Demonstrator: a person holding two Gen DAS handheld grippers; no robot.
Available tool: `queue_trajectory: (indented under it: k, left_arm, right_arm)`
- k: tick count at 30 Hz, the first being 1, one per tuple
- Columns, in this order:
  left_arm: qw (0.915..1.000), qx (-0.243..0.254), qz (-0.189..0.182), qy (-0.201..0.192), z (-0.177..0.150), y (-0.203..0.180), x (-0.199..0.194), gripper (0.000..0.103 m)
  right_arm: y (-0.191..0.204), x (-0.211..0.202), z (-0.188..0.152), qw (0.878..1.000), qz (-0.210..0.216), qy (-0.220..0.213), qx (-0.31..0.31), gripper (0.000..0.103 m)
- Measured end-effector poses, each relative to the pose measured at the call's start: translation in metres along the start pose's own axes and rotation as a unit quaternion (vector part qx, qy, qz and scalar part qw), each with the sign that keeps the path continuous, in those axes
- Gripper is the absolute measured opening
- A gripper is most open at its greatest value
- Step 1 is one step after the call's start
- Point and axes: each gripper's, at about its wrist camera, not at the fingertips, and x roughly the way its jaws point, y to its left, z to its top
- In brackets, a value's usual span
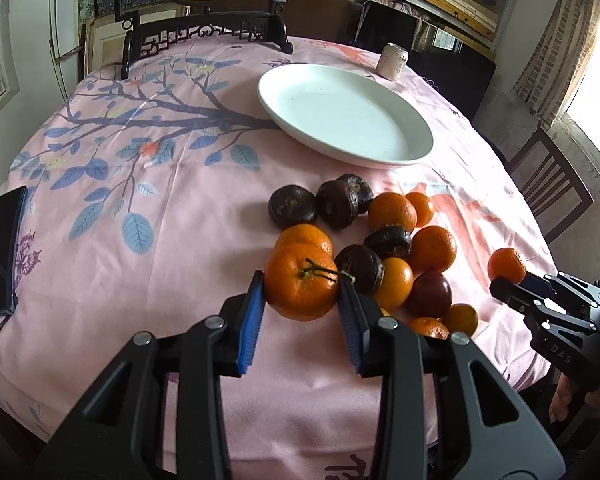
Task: Organize fruits
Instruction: 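Carry both held tangerines up and over the white plate, then lower the tangerines onto the plate and open both grippers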
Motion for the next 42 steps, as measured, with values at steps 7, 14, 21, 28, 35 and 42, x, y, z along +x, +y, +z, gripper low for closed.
queue_trajectory:
  k: [7,14,21,28,35,42]
  left_arm:
    - [0.9991,0.043,0.000,-0.003,0.068,-0.015,0.011,0.036]
    - [0.9987,0.050,0.009,0.007,0.194,-0.034,0.075,0.037]
    - [0.9977,-0.013,-0.005,0.066,0.262,-0.019,0.175,0.037]
    - [0.9960,-0.015,-0.010,0.087,0.273,-0.022,0.217,0.038]
    - [0.9995,-0.014,-0.015,0.022,0.276,-0.019,0.167,0.092]
    - [0.9997,0.002,0.011,-0.022,0.197,-0.018,0.070,0.101]
  right_arm:
    - [0.001,0.011,0.052,1.000,0.015,-0.015,-0.013,0.029]
    - [-0.015,0.065,0.165,0.999,0.033,-0.014,-0.016,0.029]
    - [-0.042,0.160,0.230,0.999,0.026,0.040,0.002,0.029]
    - [-0.048,0.204,0.245,0.997,0.034,0.070,0.011,0.030]
    - [-0.045,0.172,0.244,0.999,-0.039,0.014,-0.035,0.059]
    - [-0.024,0.083,0.178,0.999,-0.021,-0.002,-0.033,0.060]
